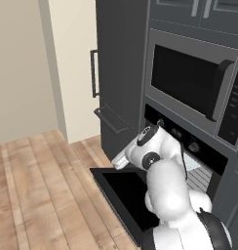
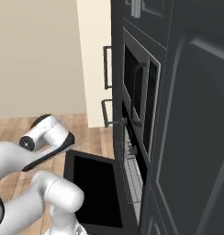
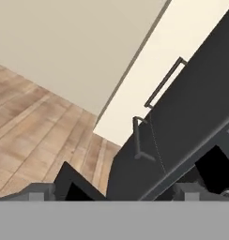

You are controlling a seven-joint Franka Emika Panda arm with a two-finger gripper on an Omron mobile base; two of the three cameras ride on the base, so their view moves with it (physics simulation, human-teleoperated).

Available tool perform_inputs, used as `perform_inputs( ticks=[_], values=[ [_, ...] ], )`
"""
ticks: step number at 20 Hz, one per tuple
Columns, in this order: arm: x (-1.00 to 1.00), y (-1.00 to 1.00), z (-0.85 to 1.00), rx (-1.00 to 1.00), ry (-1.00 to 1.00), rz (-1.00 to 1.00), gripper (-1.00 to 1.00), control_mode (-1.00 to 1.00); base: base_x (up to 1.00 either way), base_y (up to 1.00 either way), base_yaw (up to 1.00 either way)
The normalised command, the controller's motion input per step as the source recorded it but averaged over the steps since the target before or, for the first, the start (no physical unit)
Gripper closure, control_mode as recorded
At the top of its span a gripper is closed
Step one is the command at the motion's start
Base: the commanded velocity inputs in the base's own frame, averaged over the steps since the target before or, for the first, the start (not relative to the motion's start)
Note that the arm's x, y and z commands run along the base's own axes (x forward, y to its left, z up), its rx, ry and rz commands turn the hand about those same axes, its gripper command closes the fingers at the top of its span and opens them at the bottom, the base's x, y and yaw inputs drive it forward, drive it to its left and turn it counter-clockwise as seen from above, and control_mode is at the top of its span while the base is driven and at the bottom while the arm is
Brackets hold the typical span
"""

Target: Take the baked cake out of the oven and place it on the plate for cooling. Then close the oven door.

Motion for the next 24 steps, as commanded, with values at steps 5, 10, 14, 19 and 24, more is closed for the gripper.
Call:
perform_inputs(
  ticks=[5,10,14,19,24],
  values=[
    [-0.39,0.89,1.00,-0.23,0.09,-0.01,-1.00,-1.00,0.00,0.00,0.00],
    [-0.51,0.95,0.81,-0.27,0.23,-0.08,-1.00,-1.00,0.00,0.00,0.00],
    [-0.30,0.97,0.21,-0.25,0.40,-0.13,-1.00,-1.00,0.00,0.00,0.00],
    [-0.35,1.00,0.08,-0.22,0.44,-0.17,-1.00,-1.00,0.00,0.00,0.00],
    [-0.35,1.00,-0.11,-0.22,0.49,-0.24,-1.00,-1.00,0.00,0.00,0.00]
  ],
)
